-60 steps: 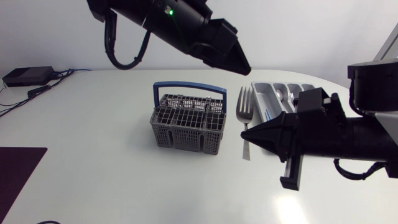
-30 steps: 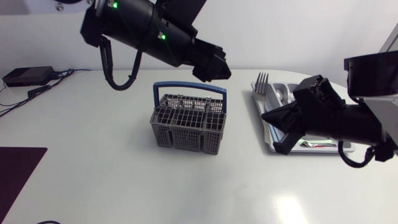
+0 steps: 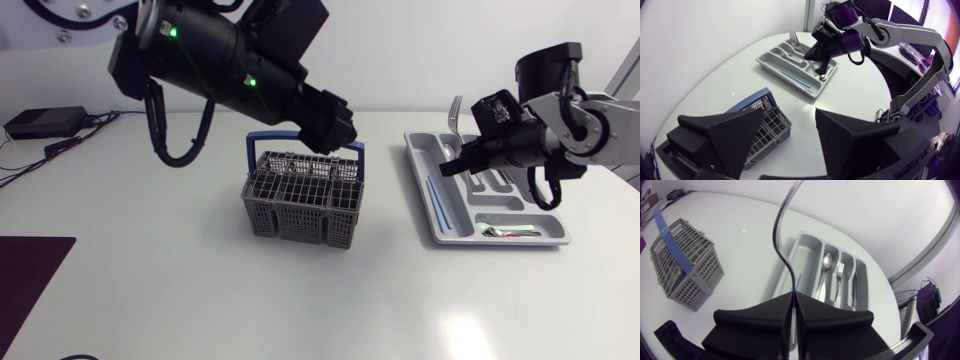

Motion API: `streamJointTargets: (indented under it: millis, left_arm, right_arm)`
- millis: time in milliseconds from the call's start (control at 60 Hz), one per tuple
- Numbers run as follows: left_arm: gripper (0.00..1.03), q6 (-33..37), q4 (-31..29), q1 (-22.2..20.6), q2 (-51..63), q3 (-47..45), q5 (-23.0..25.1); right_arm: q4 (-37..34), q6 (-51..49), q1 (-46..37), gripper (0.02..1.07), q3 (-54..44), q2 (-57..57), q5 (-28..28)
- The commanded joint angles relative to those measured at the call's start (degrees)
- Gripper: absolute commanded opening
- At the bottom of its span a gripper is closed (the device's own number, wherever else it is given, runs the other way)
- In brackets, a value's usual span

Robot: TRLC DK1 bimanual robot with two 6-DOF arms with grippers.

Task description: Unload the cutlery basket into the drawer organizer.

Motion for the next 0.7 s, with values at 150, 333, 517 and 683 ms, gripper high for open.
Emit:
streamJointTargets:
  millis: [150, 333, 517, 683]
  left_arm:
    - [0.91, 0.1, 0.2, -0.2, -2.8, -3.4, -1.7]
    - [0.91, 0.6, 0.2, 0.0, -4.7, -5.0, -2.4]
    - [0.91, 0.8, 0.6, 0.2, -7.2, -7.5, -2.4]
    - [0.91, 0.8, 1.1, 0.3, -9.0, -8.9, -2.3]
  right_arm:
    - [0.3, 2.8, -3.3, 0.08, 10.7, 12.3, 8.8]
    - [-0.1, 3.2, -5.1, 0.08, 17.6, 20.7, 13.9]
    - [-1.2, 3.8, -6.8, 0.08, 25.0, 29.0, 18.7]
    - [-3.5, 5.2, -8.3, 0.08, 31.9, 35.1, 21.7]
